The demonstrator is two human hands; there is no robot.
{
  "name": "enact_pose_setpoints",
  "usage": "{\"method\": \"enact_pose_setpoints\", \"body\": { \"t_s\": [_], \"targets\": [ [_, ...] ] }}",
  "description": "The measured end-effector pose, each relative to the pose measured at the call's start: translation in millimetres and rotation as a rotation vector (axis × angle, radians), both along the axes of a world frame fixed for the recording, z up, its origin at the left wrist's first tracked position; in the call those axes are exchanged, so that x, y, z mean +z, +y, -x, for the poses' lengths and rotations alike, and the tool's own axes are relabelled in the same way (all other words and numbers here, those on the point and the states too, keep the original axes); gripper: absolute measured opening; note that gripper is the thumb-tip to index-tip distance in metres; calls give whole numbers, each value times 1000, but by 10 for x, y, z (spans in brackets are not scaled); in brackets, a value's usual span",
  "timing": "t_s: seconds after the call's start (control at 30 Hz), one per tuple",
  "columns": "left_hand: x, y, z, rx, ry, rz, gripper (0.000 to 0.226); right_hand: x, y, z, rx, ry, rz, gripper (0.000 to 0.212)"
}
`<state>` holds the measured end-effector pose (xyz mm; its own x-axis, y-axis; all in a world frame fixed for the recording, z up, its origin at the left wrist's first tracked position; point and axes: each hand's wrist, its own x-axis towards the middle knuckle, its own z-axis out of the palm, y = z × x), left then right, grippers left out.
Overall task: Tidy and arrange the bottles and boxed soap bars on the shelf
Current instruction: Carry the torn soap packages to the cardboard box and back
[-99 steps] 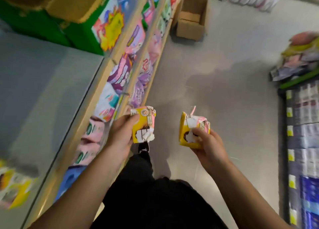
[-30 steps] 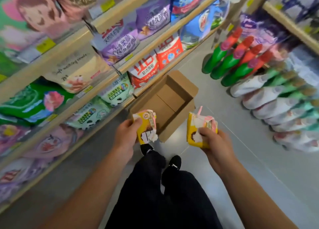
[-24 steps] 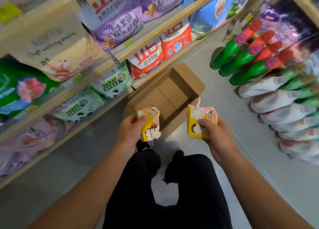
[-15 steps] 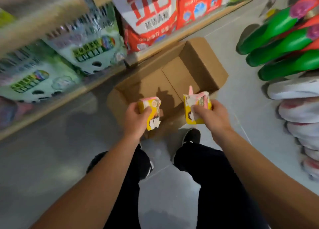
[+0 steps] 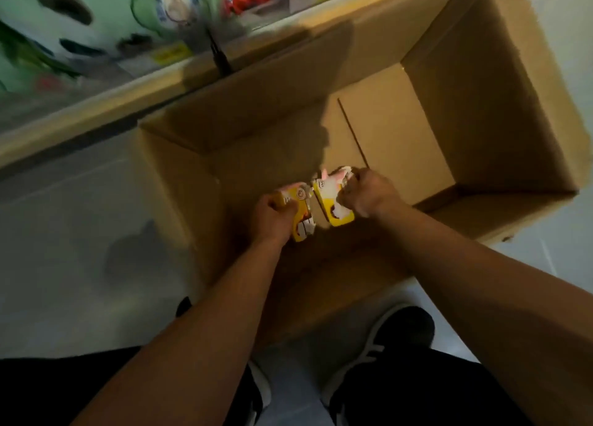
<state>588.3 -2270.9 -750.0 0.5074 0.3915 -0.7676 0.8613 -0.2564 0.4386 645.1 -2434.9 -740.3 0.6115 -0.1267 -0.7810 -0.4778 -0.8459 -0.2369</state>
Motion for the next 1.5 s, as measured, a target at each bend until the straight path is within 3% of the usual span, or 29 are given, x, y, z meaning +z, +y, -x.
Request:
{"method": "enact_pose_setpoints", "body": {
  "t_s": [0.07, 0.17, 0.33, 0.47, 0.6, 0.7, 0.9, 1.03, 1.23, 1.5],
  "targets": [
    [-84, 22, 5, -34, -13, -70, 40, -105, 12, -9, 122, -77, 121, 36],
    [-64, 66, -24, -76, -14, -163, 37, -67, 6, -39, 161, -132, 251, 48],
    [636, 110, 5, -75, -18, -56, 31, 717, 2, 32, 71, -66, 113, 57],
    [1977, 260, 202, -57, 4, 140, 2, 2183, 104, 398, -78, -21, -28, 55],
    [3733, 553, 540, -29, 72, 361, 13, 4003, 286, 916, -247, -4, -184, 46],
    [4977, 821, 806, -44, 60, 392, 11, 5232, 496, 1295, -306, 16, -283, 39],
    [6654, 1240, 1233, -107, 50, 430, 10, 6748, 796, 1834, -388, 13, -397, 22],
    [7181, 1427, 1659, -105, 7, 374, 11, 7148, 873, 2167, -306, 9, -454, 24],
    [7434, 1386, 2643, 34, -71, 294, 14, 7307, 720, 2875, -146, 76, -564, 14],
    [7607, 1233, 4346, 376, -55, 229, 11, 7305, 716, 3938, 150, 163, -475, 28]
  ]
}}
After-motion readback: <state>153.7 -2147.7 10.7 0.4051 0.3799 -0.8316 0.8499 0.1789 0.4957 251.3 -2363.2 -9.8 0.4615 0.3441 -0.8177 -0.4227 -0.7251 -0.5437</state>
